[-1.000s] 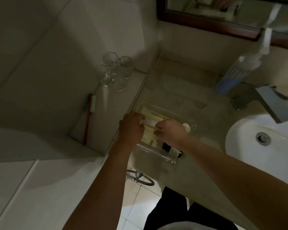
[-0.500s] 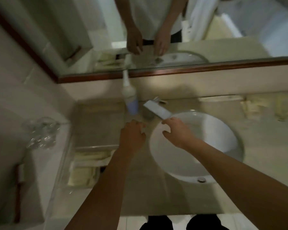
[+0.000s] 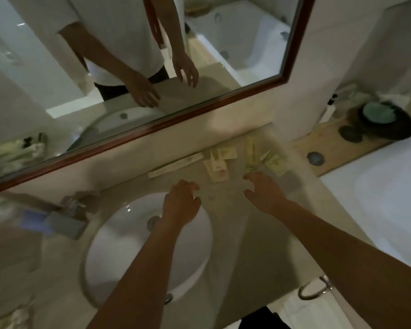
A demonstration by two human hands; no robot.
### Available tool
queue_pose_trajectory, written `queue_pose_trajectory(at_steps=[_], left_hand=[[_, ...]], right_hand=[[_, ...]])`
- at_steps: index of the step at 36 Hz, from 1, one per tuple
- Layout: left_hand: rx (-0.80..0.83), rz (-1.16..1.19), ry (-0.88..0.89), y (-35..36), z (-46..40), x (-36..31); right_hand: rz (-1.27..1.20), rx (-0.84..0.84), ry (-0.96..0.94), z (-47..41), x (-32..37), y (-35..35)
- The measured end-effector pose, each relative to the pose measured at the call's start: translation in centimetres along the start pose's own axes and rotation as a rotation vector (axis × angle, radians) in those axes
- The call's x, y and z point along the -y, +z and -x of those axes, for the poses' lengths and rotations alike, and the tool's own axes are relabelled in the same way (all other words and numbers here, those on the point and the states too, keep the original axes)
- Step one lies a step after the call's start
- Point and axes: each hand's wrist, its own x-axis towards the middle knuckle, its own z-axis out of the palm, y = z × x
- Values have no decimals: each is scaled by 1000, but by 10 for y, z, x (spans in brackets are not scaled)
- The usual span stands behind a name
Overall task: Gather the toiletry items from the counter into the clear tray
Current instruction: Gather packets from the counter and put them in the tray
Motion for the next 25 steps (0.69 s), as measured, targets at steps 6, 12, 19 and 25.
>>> queue_pose_trajectory(at_steps=[6, 12, 19, 25], left_hand=[[12, 31, -22, 33, -38, -61], [30, 17, -22, 62, -74, -87], [47, 30, -20, 88, -107, -101], [89, 56, -31, 104, -124, -108]], right_hand=[[-60, 9, 88, -37, -65, -28], [-62, -24, 176, -68, -107, -29], [-42, -69, 228, -91, -129, -16], [8, -128, 223, -107, -140, -6]])
